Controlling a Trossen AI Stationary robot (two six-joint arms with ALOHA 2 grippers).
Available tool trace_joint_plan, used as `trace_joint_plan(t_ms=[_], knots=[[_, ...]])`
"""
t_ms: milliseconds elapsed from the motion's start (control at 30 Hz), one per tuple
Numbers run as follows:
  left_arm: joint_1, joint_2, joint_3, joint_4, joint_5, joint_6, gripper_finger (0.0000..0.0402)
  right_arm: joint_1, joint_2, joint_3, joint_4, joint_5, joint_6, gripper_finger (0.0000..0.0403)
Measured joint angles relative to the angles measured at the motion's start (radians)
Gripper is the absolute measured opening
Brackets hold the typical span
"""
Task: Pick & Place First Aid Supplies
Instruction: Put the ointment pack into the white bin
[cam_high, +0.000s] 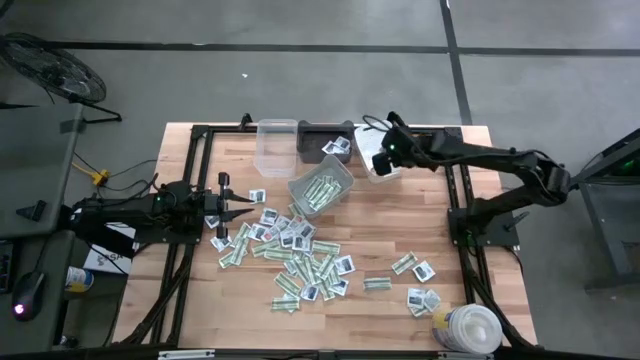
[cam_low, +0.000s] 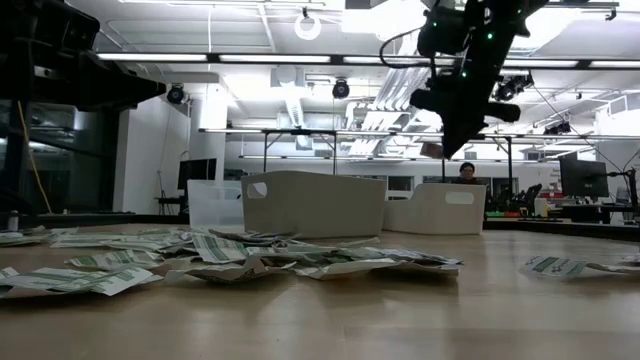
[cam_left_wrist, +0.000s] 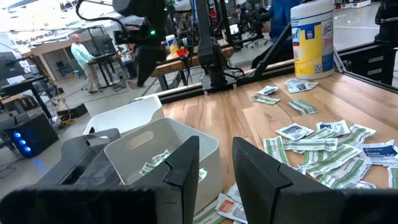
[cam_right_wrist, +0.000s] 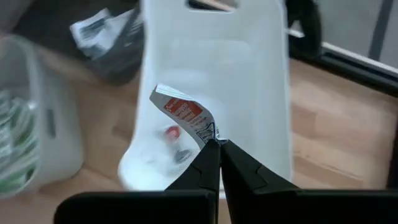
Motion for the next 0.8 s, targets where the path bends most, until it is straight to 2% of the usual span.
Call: trace_joint_plan(t_ms=[500, 800], knots=[[0.000, 0.000, 0.000, 0.000, 0.000, 0.000, 0.0096, -0.051, 0.169, -0.002, 0.064, -0.041, 0.233, 0.0006], [0.000, 0.000, 0.000, 0.000, 0.000, 0.000, 0.0096, -0.049, 0.189, -0.002, 0.043, -0.042, 0.414, 0.0013]])
